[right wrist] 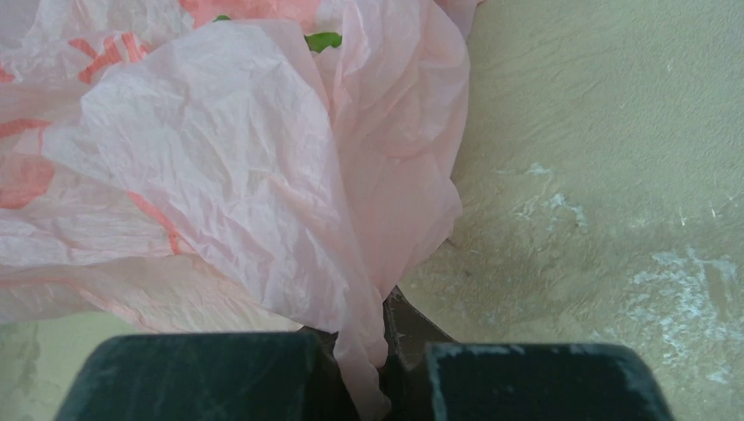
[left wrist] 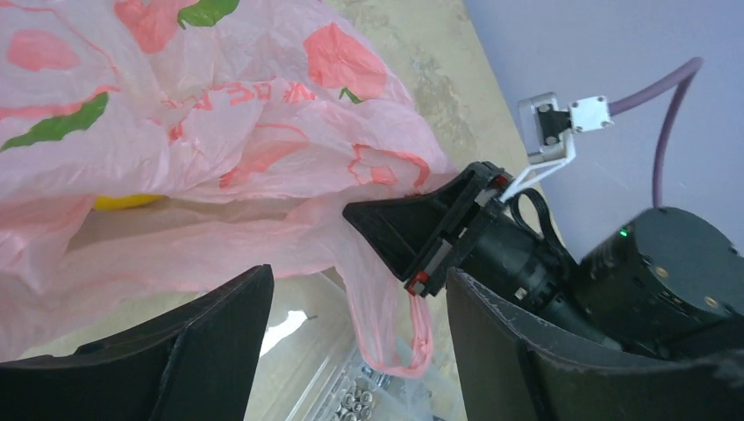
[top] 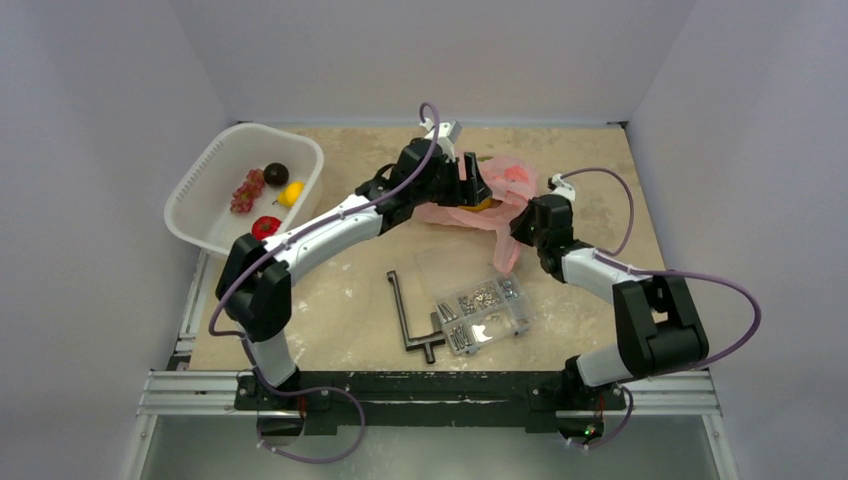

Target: Take the fake fruits out of the plastic bag

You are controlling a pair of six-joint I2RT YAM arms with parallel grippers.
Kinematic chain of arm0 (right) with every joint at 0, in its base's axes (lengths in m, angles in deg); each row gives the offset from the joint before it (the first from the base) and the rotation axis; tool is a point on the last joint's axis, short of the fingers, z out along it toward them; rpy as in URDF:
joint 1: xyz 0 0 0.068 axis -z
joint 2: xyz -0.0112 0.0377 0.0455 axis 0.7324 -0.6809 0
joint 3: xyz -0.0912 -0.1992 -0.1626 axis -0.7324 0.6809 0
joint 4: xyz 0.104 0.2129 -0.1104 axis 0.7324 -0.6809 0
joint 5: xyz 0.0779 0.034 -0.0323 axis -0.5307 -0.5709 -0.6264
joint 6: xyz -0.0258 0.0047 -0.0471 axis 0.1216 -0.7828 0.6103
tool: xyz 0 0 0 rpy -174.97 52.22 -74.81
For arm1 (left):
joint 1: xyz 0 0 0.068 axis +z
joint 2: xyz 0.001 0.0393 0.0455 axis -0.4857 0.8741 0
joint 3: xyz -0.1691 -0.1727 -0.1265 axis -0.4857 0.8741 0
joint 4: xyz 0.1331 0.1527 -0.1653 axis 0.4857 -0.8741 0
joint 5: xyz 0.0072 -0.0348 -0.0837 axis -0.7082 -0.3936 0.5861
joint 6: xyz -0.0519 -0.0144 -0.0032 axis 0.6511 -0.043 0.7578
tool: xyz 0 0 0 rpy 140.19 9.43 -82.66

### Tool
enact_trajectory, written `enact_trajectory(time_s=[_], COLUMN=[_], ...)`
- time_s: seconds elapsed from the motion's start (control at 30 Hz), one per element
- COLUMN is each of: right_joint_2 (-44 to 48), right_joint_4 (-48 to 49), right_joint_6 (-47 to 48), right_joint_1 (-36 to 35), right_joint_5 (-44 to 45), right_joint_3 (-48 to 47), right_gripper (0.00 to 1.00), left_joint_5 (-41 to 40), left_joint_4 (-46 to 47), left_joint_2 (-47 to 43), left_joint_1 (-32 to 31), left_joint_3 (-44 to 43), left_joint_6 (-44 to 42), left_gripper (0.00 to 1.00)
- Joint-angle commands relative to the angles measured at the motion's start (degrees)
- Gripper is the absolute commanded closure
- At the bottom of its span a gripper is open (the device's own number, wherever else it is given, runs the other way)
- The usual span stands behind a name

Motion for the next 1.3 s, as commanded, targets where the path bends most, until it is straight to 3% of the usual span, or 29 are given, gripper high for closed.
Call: enact_trajectory(time_s=[0.0, 0.1, 0.2, 0.4, 0.63, 0.87, 1.1, 1.27], right_joint_2=[4.3, 6.7, 7.9, 8.3, 8.4, 10.8, 11.9, 11.4], right_joint_4=[-0.1, -0.7, -2.7, -4.6, -4.6, -7.5, -7.4, -7.1], right_joint_6=[2.9, 3.3, 5.4, 4.3, 3.0, 4.3, 3.1, 2.0], right_joint_1=[-0.2, -0.2, -0.2, -0.2, -0.2, -0.1, 0.0, -0.1], right_joint_5=[-1.1, -1.1, -2.2, -4.8, -7.4, -7.5, -9.5, -10.4], right_joint_3=[0.1, 0.6, -1.6, -4.1, -3.3, -3.6, -3.8, -4.3], right_gripper=[1.0, 1.0, 1.0, 1.0, 1.0, 1.0, 1.0, 1.0], left_joint_5=[1.1, -0.5, -0.9, -3.0, -6.6, -10.6, -15.5, -12.9], left_joint_4=[1.0, 0.1, 7.6, 10.3, 23.0, 22.7, 21.3, 22.2], left_joint_2=[5.8, 7.7, 5.8, 8.4, 18.0, 26.0, 30.9, 34.0], left_joint_1=[0.3, 0.2, 0.0, -0.1, -0.1, -0.1, -1.0, -2.5], left_joint_3=[-4.9, -6.3, -0.3, 1.4, -3.2, -13.0, -17.2, -20.0], left_joint_6=[-0.5, -1.4, -0.5, 1.6, 5.6, 9.6, 16.3, 16.4], left_gripper=[0.32, 0.41, 0.46, 0.46, 0.47, 0.46, 0.37, 0.31])
